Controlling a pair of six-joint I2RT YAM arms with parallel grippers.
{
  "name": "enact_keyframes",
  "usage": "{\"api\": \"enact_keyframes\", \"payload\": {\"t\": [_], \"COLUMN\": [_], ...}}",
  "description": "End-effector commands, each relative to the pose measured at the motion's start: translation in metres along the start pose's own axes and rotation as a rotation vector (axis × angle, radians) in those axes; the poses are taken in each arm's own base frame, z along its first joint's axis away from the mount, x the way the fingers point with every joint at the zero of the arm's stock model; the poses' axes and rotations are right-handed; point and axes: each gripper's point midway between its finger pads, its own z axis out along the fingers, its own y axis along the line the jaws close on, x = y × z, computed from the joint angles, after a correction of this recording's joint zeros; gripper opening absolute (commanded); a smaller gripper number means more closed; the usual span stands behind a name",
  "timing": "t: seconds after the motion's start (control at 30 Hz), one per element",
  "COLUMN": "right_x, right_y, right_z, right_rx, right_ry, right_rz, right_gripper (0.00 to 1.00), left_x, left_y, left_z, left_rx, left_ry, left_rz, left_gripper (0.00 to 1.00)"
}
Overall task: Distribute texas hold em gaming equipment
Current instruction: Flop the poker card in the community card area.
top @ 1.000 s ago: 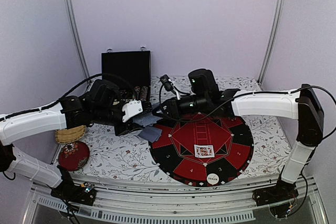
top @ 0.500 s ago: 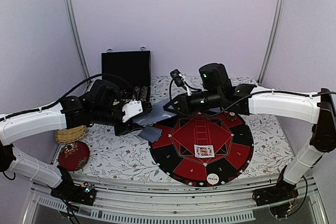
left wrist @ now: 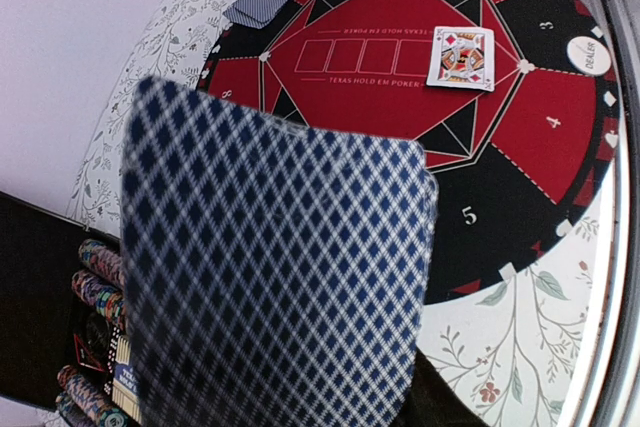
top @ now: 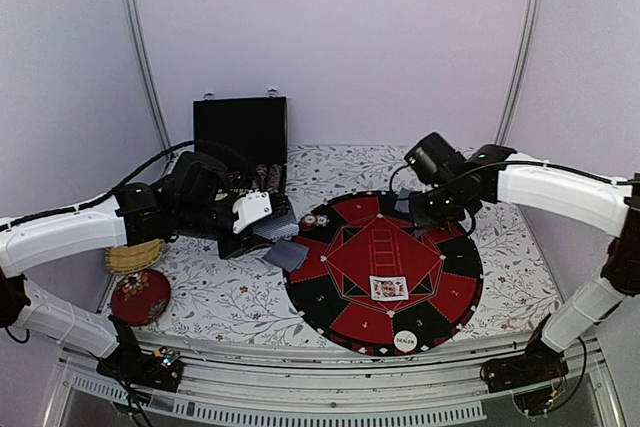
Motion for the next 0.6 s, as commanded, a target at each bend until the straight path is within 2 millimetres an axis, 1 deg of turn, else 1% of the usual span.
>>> {"api": "enact_keyframes", "payload": {"t": [0.0,0.17,0.2,0.27,0.33,0.4,0.5,0.57], "right_x": [0.046,0.059,0.064,0.069,0.074,0.082,0.084,0.082], "right_y": [-0.063,-0.061,-0.059,-0.052,-0.038,-0.009,0.03,0.045], "right_z": [0.017,0.054,0.065,0.082,0.099,0.114,0.124,0.127], "right_rx": [0.389,0.474,0.489,0.485,0.436,0.278,0.055,-0.028], "right_ry": [0.174,0.262,0.29,0.324,0.349,0.381,0.378,0.366], "right_rz": [-0.052,-0.11,-0.126,-0.147,-0.137,-0.099,-0.047,-0.013], "right_gripper": [0.02,0.02,0.02,0.02,0.02,0.02,0.02,0.02], "left_x": [-0.008,-0.008,-0.008,-0.007,-0.008,-0.008,-0.008,-0.008], "left_y": [-0.002,-0.002,-0.003,-0.003,-0.003,-0.003,-0.003,-0.003], "left_z": [-0.002,-0.003,-0.003,-0.003,-0.003,-0.003,-0.003,-0.003], "left_rx": [-0.002,-0.004,-0.003,-0.001,-0.001,-0.002,-0.002,-0.002], "left_ry": [-0.03,-0.029,-0.029,-0.029,-0.03,-0.031,-0.031,-0.031], "left_rz": [0.02,0.02,0.021,0.021,0.022,0.023,0.023,0.024], "left_gripper": [0.46,0.46,0.46,0.46,0.46,0.46,0.47,0.47]}}
